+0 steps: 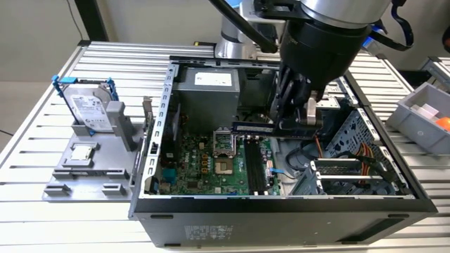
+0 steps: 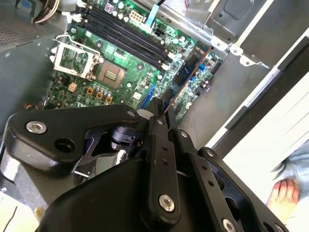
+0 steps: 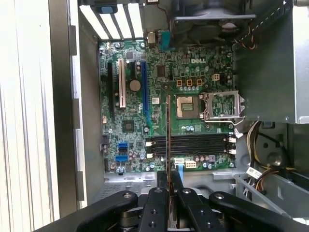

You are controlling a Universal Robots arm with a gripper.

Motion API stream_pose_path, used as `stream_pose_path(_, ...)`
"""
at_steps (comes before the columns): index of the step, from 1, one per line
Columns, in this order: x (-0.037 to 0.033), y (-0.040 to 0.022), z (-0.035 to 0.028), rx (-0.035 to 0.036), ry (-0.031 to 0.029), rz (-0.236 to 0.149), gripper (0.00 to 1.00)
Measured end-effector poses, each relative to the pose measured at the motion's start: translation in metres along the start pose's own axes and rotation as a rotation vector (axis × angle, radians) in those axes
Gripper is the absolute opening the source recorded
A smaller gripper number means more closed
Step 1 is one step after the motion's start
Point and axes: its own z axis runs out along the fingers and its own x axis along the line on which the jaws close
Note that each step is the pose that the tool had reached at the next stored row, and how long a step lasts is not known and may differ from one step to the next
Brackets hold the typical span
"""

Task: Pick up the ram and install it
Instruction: 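Pick up the ram and move it above insertion slot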

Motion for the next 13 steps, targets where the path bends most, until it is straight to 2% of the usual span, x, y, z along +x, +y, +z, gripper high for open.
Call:
stream_pose_path(5, -0.0032, -0.0039, -0.0001, 0.0000, 0.0000, 0.000, 0.00)
stream_pose_path(13, -0.0136, -0.0070, -0.0002, -0.0001, 0.0001, 0.000, 0.00)
